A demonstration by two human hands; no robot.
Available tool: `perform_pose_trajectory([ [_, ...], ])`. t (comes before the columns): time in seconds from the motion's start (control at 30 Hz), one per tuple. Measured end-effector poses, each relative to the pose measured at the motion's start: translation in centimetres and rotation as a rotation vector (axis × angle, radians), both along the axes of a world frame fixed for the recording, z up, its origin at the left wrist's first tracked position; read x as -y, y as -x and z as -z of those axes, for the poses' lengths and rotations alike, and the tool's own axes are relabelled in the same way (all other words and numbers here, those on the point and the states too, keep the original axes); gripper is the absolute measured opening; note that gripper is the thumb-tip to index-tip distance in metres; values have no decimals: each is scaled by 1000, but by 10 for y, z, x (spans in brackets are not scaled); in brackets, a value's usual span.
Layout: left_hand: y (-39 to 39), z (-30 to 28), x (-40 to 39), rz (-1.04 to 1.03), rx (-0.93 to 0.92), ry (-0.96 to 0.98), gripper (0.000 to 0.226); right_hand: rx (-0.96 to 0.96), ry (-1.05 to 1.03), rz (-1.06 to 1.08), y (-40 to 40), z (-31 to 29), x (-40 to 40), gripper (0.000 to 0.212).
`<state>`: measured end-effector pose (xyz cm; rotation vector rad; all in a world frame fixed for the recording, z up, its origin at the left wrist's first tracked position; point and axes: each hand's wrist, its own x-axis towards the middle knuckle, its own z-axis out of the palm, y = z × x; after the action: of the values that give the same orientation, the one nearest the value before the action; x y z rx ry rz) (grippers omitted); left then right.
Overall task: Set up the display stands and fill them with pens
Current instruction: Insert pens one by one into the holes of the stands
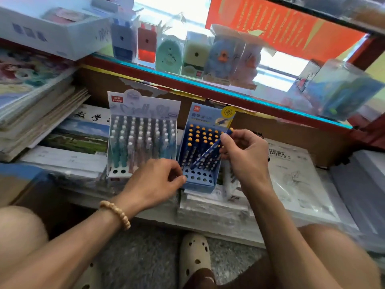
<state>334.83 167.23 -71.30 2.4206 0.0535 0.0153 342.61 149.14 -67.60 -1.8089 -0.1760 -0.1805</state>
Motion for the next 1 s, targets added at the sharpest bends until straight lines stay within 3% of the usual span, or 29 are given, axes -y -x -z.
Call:
perform_pose_trajectory([
  [0.33,0,9,5,98,-83,-183,23,196,291,63,-19,44,-9,10],
  [0.5,1,10,4,96,-69,-186,23,190,333,34,-20,50,-14,10],
  [0.8,6,12,3,114,-51,-168,24,205,611,-14,-17,60,-25,14],
  [1.0,11,8,-1,107,-46,-151,22,174,598,16,-18,65,-32,17],
])
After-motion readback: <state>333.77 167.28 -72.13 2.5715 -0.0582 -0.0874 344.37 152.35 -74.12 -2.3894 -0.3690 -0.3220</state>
